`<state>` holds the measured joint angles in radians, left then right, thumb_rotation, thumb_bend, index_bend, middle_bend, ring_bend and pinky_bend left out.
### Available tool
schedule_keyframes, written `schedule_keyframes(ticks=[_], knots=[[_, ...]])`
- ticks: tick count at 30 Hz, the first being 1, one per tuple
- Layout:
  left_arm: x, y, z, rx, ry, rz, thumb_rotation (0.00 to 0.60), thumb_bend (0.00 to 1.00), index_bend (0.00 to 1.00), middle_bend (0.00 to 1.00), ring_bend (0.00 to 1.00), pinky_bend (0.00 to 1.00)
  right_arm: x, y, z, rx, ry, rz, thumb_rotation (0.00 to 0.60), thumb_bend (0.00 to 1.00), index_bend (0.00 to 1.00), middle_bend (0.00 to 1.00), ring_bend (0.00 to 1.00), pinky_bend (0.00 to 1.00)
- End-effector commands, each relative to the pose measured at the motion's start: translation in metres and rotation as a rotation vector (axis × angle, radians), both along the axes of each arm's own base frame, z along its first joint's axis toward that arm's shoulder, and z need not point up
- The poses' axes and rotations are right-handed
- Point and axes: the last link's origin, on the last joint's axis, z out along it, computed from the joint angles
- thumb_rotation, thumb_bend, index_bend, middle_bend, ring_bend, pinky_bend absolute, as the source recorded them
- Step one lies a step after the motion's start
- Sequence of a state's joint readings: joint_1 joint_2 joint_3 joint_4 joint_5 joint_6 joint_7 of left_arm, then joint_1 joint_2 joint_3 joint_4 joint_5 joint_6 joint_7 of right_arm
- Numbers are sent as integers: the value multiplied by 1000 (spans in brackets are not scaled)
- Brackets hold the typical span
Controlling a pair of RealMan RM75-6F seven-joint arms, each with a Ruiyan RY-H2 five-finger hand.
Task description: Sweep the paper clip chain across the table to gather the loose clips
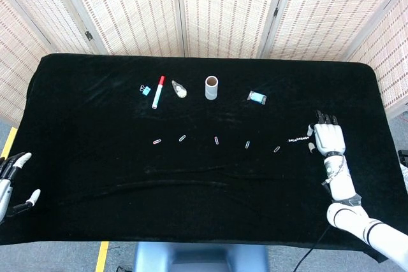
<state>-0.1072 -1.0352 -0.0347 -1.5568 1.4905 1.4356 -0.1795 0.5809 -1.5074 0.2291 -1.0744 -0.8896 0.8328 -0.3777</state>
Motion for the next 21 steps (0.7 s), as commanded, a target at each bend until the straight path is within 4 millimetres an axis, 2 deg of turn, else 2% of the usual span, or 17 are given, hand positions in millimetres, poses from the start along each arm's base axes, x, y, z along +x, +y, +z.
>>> schedule_keyframes(ticks=[1, 9, 21], knots=[[0, 1, 0, 1, -1, 2, 600, 384, 0, 106, 116, 68, 1, -6, -5, 11, 13, 3, 600, 367, 448, 13, 0, 0], [-3, 4, 2, -2, -8, 15, 600, 384, 0, 107, 117, 68, 1, -18, -14, 14, 25, 9, 600, 367, 448, 16, 0, 0], [-3, 3, 3, -5, -12, 11, 600, 384, 0, 107, 117, 68, -3, -15, -24, -3, 25, 27, 600, 367, 455, 25, 14, 0]])
